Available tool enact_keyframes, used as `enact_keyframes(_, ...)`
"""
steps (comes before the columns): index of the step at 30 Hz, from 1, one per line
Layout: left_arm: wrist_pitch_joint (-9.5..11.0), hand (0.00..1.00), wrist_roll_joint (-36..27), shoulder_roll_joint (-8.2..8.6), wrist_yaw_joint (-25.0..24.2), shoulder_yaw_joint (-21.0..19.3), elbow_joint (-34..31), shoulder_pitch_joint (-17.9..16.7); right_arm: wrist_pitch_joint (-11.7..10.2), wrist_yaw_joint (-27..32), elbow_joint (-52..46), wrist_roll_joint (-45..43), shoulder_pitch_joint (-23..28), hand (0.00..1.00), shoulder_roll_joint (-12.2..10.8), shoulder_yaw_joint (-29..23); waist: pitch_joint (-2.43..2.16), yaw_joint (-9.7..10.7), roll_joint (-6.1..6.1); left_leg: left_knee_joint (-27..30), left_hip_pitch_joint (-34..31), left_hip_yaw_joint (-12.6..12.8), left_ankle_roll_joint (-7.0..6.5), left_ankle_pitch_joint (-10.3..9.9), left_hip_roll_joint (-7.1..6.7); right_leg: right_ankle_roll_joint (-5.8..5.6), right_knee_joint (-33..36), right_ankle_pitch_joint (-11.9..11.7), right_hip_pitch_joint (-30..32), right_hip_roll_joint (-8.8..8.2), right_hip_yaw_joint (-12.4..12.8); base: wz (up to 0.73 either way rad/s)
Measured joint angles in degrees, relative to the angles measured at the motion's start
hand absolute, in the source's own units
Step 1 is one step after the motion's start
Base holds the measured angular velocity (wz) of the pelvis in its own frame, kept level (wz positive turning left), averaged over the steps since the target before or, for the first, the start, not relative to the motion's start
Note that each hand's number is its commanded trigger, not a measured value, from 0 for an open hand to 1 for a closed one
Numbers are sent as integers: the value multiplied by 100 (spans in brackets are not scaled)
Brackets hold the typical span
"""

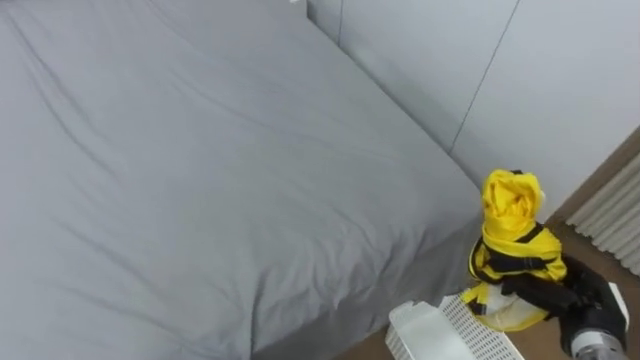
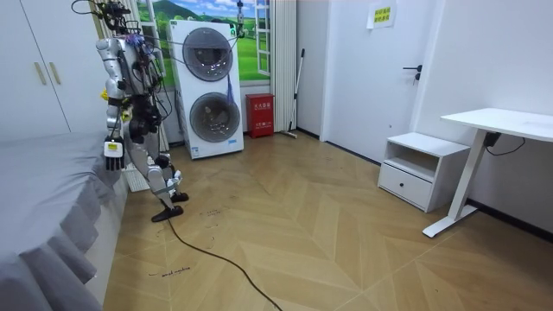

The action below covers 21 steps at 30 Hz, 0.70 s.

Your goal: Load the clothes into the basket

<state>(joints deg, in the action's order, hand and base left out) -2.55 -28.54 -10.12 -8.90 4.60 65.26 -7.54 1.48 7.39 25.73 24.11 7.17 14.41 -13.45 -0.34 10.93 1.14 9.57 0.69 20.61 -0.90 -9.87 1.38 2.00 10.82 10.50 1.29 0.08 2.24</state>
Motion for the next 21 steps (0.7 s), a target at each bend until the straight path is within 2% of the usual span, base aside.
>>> enact_keyframes(4, 4, 0, 54, -13, 0, 6, 15, -3, 1, 13, 206, 406, -30, 100, 4, -258, 25, 4, -87, -1, -87, 8, 1, -2, -2, 4, -8, -6, 85, 6, 3, 0)
enact_keyframes(5, 4, 0, 54, -16, 0, 6, 15, -28, 1, 22, 320, 501, -52, 100, 4, -346, 22, -3, -124, -2, -119, 17, 1, -2, -2, 6, -9, -18, 98, 15, 2, 0)
enact_keyframes(7, 4, 0, 39, -16, -3, 4, 11, -87, 1, 102, 417, 524, -84, 100, 9, -412, -16, -20, -205, -1, -227, 58, 1, -2, -1, 8, 9, -21, 215, 5, -20, -2)
enact_keyframes(8, -11, 0, 1, -24, -5, 4, 12, -124, 1, 134, 577, 519, -218, 100, 18, -414, -34, 4, -270, -1, -322, 63, 0, -1, 0, 9, 42, -25, 296, -1, -43, 0)
enact_keyframes(9, -30, 0, 1, -32, -6, 4, 12, -108, 2, 135, 755, 519, -332, 100, 46, -416, -16, 12, -326, -2, -394, 63, 0, -1, 2, 9, 111, -25, 400, 1, -49, 0)
enact_keyframes(12, -51, 0, 1, -37, -15, 2, 15, -58, 43, 131, 1194, 493, -692, 100, 133, -415, -2, -10, -429, 2, -604, 66, -2, 1, 8, 10, 240, -25, 686, 3, -52, -1)
enact_keyframes(16, -54, 0, 0, -38, -30, 10, 132, 93, 39, 207, 1600, 491, -1154, 100, 185, -414, 4, -11, -504, 36, -963, 64, -46, 29, 7, 9, 420, -24, 1104, -9, -92, 3)
enact_keyframes(19, -78, 0, -48, -41, -28, 71, 273, 342, 28, 267, 2099, 617, -1579, 100, 292, -410, 57, -20, -546, 180, -1349, 2, -86, 55, 8, 9, 583, -22, 1478, -39, -148, 14)
enact_keyframes(21, -105, 0, -134, -26, -30, 142, 353, 547, 26, 362, 2492, 670, -1944, 100, 409, -410, 104, -31, -625, 217, -1674, -45, -157, 117, -13, -8, 657, -28, 1802, -78, -184, 14)
